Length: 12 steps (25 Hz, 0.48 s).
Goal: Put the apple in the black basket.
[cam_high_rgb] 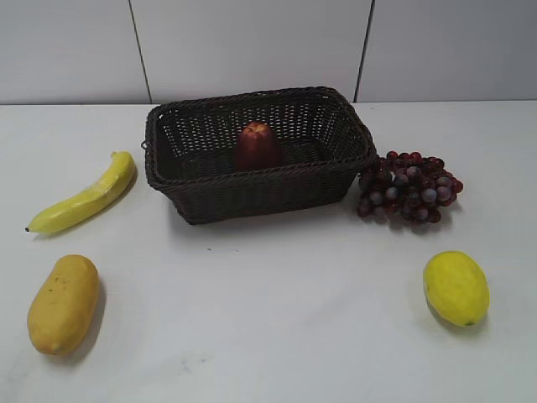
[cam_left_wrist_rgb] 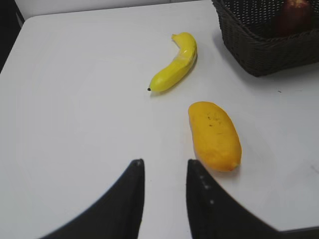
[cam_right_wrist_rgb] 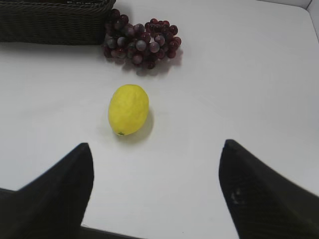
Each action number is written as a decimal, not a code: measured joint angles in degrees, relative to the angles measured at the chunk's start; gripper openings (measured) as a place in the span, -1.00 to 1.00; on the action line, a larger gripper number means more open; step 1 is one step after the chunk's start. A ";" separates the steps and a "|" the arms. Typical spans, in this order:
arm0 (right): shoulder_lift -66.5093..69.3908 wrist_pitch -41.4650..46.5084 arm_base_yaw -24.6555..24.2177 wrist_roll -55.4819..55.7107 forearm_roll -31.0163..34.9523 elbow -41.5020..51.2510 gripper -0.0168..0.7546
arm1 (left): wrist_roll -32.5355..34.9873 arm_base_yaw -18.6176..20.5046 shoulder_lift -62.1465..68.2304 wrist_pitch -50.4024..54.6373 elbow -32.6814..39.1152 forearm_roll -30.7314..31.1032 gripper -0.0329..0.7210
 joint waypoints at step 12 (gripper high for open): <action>-2.83 0.00 -12.01 0.18 0.00 0.00 0.58 | 0.00 0.00 0.00 0.00 0.00 0.00 -0.32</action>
